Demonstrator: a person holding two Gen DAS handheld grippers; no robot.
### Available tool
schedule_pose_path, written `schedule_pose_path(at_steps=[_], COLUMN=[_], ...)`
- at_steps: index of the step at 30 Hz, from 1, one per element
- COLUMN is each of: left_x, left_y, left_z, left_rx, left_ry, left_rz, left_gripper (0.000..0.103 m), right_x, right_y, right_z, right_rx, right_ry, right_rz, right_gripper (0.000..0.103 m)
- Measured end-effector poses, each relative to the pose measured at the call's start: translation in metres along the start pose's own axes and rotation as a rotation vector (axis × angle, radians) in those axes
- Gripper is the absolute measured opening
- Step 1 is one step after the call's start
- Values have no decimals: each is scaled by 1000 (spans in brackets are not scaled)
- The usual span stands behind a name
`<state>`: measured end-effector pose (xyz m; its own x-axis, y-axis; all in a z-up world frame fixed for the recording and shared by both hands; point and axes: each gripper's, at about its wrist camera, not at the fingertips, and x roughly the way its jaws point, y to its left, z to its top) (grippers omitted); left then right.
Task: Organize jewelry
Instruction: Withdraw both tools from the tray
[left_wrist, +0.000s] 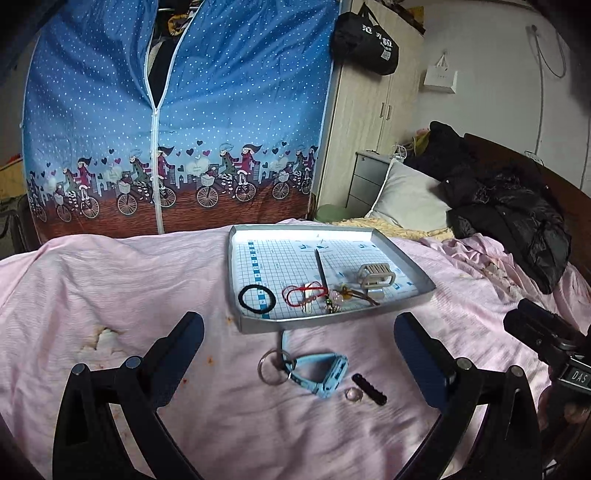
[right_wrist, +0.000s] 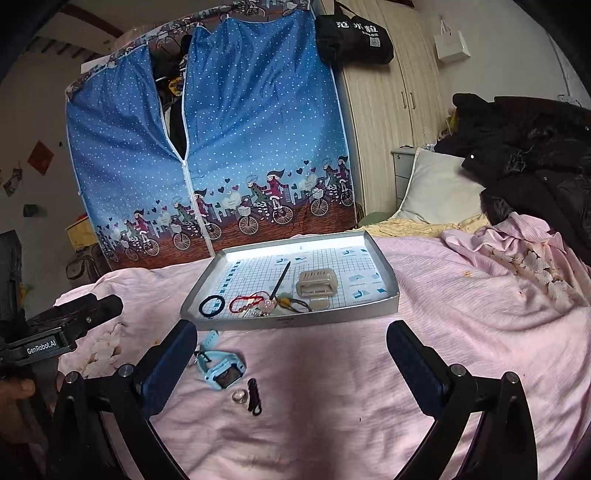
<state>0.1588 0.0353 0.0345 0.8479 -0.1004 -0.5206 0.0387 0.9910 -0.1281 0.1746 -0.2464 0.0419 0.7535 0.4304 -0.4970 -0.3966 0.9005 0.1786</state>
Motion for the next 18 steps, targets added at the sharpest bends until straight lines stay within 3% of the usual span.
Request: schedule_pose_path(at_steps=[4,11,15,18], left_x=[-35,-71,-80,-80], left_y=[-10,-7,5,9], left_z=[-21,-47,-63,-78], left_rx=[36,71,59,60], left_ry=[-43,-28,26,86], left_rz=[20,32,35,94], left_gripper=[101,101,101,101], right_x=[-25,-57,-63,-65], right_y=[17,41,49,51], right_z=[-14,-45,-64,-79], right_rx=[-33,-50,-47,-37], right_ry=[-1,0,16,20], right_rz=[-6,-7,-15,-37], right_gripper=[103,103,103,103])
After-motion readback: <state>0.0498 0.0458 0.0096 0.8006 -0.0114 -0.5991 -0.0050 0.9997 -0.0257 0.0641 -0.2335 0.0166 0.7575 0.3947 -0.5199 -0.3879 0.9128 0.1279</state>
